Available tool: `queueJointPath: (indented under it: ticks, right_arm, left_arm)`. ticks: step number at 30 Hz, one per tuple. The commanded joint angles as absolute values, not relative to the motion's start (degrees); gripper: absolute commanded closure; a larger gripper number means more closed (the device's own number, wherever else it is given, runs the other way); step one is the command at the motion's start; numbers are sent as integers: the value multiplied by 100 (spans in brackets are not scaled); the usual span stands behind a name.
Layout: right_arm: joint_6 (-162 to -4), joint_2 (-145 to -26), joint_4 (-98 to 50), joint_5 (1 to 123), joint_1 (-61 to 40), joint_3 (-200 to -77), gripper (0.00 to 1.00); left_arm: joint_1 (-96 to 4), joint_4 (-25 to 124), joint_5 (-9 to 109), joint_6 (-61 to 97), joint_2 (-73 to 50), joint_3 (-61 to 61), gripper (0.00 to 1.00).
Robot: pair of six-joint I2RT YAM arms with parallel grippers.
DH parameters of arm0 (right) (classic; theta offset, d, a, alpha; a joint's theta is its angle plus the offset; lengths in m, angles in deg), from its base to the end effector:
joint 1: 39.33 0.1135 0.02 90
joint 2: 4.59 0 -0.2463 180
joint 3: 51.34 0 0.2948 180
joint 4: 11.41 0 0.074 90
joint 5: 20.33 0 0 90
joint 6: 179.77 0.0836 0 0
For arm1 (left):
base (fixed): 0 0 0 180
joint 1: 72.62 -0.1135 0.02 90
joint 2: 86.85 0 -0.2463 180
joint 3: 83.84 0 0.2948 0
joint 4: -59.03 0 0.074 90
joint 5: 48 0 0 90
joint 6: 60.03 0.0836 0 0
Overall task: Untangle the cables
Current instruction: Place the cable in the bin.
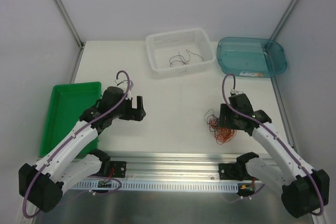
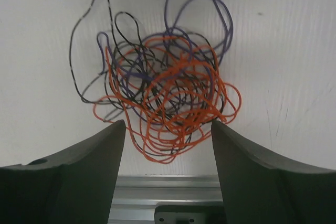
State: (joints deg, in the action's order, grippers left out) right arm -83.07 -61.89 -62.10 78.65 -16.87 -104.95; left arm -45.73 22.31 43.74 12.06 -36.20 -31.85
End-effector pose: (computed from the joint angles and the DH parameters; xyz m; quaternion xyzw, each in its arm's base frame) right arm 0.2566 0.0920 0.1745 -0.1064 0.9435 0.0046 0.3139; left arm 0.2548 -0.1321 0.2196 0.0765 0.8852 -0.1873 0.4190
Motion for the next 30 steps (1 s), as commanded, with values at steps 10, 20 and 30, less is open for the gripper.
queueJointPath:
  ticks: [10,20,30]
  right_arm:
    - [-7834,-6194,-4154,6144,-1789,-9243,57]
    - [-9143,-8200,-3889,4552,522,-11062,65]
    - [-9074,-7210,-4740,6817,568,-11285,56]
  left_arm:
    - [-4424,2557,5421,336,-3438,-3386,1]
    - [-3817,2742,5202,-544,-3903,-3765,1]
    - [-3151,3225,4816,-1282,-3431,-3660,1]
